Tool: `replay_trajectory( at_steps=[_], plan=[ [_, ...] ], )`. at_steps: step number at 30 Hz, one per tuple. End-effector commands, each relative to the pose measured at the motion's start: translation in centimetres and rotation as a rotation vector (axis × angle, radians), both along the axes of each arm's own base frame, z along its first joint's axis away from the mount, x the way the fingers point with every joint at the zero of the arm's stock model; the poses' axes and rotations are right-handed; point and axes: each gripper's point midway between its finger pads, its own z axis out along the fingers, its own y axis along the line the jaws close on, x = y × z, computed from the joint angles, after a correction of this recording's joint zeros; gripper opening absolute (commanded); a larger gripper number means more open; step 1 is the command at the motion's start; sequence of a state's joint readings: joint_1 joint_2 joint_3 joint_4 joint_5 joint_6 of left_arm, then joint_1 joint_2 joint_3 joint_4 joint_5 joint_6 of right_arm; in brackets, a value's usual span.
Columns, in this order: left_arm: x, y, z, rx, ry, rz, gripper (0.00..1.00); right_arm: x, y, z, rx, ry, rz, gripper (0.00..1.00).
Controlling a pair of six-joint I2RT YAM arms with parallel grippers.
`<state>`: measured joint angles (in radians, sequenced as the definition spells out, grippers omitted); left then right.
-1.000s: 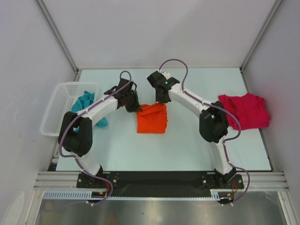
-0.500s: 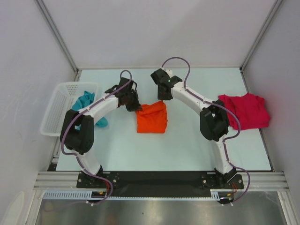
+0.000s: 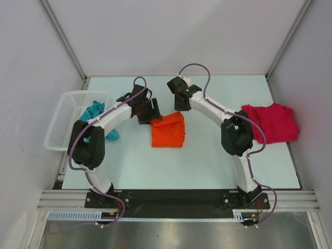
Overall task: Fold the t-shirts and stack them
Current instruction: Fold the long partially folded tshirt into a neat square, then smooth out wrinkles on the folded tshirt
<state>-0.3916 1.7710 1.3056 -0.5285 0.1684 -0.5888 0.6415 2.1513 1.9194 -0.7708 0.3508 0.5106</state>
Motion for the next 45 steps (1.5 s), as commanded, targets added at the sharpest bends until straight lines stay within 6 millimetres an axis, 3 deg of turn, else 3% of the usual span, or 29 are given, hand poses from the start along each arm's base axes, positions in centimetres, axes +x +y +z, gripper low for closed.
replay_trajectory(
  at_steps=[1,10,12,14,17,21,29,36,45],
  plan=[
    [1.4,0.2,2.1,-0.006,-0.058,0.015,0.8,0.1,-0.1,3.4,0.019,-0.078,0.012,0.26],
    [0.8,0.9,4.8,-0.009,-0.111,0.04,0.84,-1.7,0.0,6.3,0.019,-0.136,0.011,0.25],
    [0.5,0.9,5.3,-0.015,-0.119,0.037,0.84,-2.2,-0.5,7.9,-0.007,-0.178,-0.006,0.25],
    [0.0,1.2,5.9,-0.021,-0.129,0.039,0.83,-3.4,0.1,9.2,-0.025,-0.207,0.012,0.25],
    [-0.9,1.2,6.6,-0.037,-0.139,0.032,0.83,-5.0,0.6,9.6,-0.017,-0.201,0.017,0.25],
    [-2.4,0.8,6.4,-0.046,-0.13,0.007,0.84,-7.6,0.9,8.4,0.013,-0.153,0.03,0.25],
    [-5.1,-0.9,3.2,-0.02,-0.071,-0.049,0.84,-10.4,1.5,5.6,0.004,-0.099,0.036,0.24],
    [-5.1,-1.9,1.9,-0.02,-0.051,-0.062,0.84,-10.1,2.2,4.2,-0.002,-0.089,0.045,0.24],
    [-3.2,-3.0,0.5,-0.009,-0.029,-0.067,0.84,-7.8,1.8,2.0,-0.015,-0.068,0.025,0.24]
  ],
)
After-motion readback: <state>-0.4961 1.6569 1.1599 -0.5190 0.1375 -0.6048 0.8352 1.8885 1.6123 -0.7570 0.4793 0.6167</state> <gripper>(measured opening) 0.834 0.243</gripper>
